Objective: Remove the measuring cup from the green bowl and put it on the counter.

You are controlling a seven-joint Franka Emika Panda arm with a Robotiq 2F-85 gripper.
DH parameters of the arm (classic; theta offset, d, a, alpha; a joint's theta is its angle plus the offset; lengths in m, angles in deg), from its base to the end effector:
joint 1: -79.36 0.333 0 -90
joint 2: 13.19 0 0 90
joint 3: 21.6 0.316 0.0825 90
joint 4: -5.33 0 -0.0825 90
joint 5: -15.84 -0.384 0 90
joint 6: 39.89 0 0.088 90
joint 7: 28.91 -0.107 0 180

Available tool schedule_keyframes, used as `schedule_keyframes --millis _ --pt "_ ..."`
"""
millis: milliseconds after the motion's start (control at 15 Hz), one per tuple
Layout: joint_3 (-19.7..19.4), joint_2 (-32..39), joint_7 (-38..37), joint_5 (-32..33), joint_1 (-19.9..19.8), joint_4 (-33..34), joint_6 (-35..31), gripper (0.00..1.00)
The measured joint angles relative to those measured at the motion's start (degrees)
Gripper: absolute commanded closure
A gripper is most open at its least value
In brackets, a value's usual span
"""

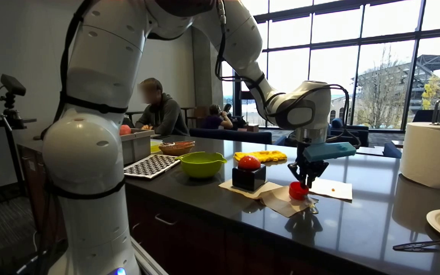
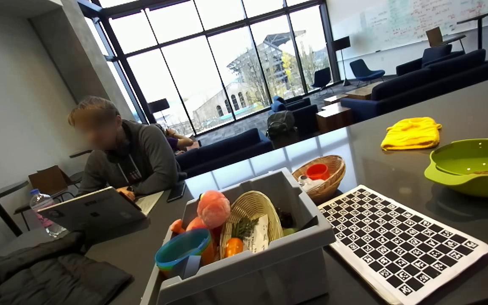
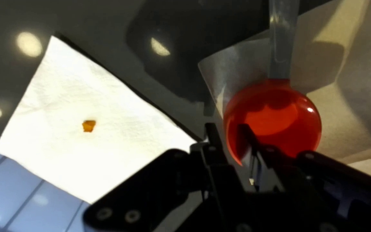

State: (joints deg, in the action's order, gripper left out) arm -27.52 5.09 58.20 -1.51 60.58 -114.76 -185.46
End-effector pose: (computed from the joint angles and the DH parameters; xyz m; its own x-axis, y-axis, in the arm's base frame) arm 0.5393 -0.2505 0.2806 0.6379 0.7504 0.1728 0.7464 -0.6578 0.1013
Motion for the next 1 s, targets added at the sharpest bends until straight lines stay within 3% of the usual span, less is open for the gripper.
schedule_keyframes --millis 400,533,1000 --pt "1.1 -0.9 0.0 0.7 0.2 1.0 0.4 0.04" --pt "1.2 -2.6 0.0 2.7 0.6 1.0 0.9 0.00" --pt "0.7 -12.7 0.0 10.1 2.1 1.3 6.7 0.00"
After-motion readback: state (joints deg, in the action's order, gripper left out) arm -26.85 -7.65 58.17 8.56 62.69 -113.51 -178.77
